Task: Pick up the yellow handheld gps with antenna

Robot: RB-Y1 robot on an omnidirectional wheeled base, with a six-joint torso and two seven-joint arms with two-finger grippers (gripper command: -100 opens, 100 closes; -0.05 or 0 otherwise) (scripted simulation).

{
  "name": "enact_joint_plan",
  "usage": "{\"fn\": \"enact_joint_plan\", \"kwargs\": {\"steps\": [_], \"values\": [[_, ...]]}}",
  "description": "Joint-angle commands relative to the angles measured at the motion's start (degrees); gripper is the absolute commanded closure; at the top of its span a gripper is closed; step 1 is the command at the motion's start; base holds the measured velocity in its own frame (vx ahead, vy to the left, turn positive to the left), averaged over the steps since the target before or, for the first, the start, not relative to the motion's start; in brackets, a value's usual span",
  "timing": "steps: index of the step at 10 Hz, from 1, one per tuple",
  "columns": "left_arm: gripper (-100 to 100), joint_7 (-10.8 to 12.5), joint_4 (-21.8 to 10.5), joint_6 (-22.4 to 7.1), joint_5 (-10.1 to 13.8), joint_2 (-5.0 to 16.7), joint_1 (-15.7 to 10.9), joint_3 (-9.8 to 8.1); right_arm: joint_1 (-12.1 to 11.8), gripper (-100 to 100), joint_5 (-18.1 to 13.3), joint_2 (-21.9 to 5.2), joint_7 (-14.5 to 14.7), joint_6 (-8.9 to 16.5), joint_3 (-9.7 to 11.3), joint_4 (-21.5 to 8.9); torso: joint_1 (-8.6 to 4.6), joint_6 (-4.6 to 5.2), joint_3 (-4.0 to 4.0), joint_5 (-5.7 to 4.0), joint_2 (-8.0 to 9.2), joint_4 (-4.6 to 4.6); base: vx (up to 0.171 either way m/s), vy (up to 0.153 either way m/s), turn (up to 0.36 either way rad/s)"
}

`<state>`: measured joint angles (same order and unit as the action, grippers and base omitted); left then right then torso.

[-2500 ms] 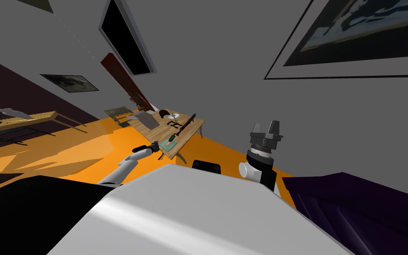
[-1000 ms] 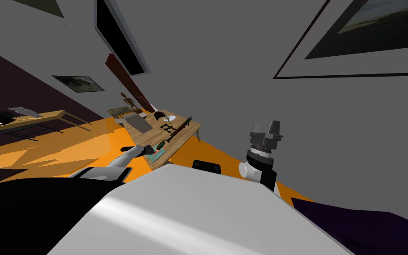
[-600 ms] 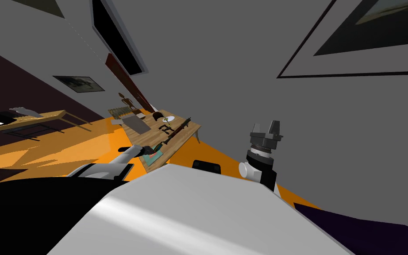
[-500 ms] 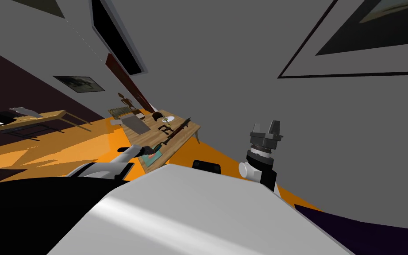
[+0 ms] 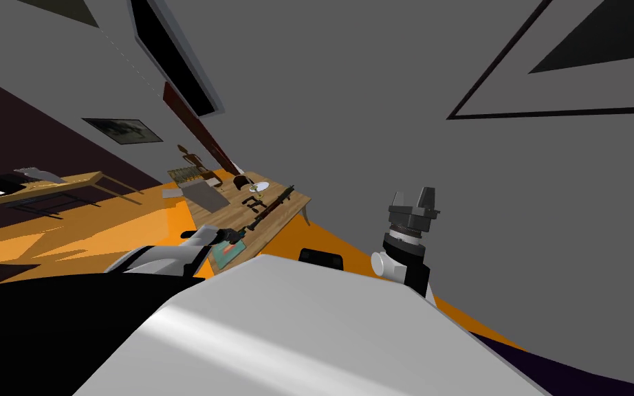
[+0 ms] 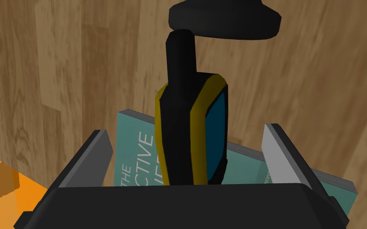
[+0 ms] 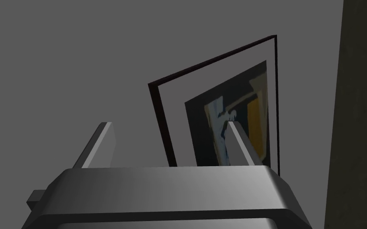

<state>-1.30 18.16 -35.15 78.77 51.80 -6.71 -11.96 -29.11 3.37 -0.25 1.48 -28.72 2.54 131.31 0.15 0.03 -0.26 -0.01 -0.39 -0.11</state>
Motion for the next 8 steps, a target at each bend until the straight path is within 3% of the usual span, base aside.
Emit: {"fn": "enact_joint_plan", "kwargs": {"steps": [1,2,4,6,8], "values": [[0,0.0,0.0,0.0,0.0,0.0,0.0,0.0,0.0,0,0.0,0.0,0.0,0.0,0.0,0.0,0.0,0.0,0.0,0.0,0.0,0.0,0.01,-0.002,-0.001],[-100,0.12,2.05,0.2,0.53,-0.13,0.6,1.5,0.0,0,0.0,0.0,0.0,0.0,0.0,0.0,0.02,-0.01,0.09,0.01,0.15,0.04,0.066,0.013,0.195],[-100,0.12,2.05,0.2,0.53,-0.13,0.6,1.5,0.0,0,0.0,0.0,0.0,0.0,0.0,0.0,0.09,-0.02,0.03,0.02,0.03,0.01,0.051,0.009,0.077],[-100,0.34,5.66,0.58,1.62,-0.4,1.78,4.48,-0.01,0,0.0,0.0,0.0,0.0,-0.01,0.0,0.06,-0.06,0.04,0.02,0.05,0.02,0.092,0.012,0.294],[-100,0.34,6.07,0.58,1.62,-0.4,1.78,4.48,0.0,0,0.0,0.0,0.0,0.0,0.0,0.0,0.07,0.02,-0.07,0.02,-0.13,-0.02,0.084,0.002,0.023]]}}
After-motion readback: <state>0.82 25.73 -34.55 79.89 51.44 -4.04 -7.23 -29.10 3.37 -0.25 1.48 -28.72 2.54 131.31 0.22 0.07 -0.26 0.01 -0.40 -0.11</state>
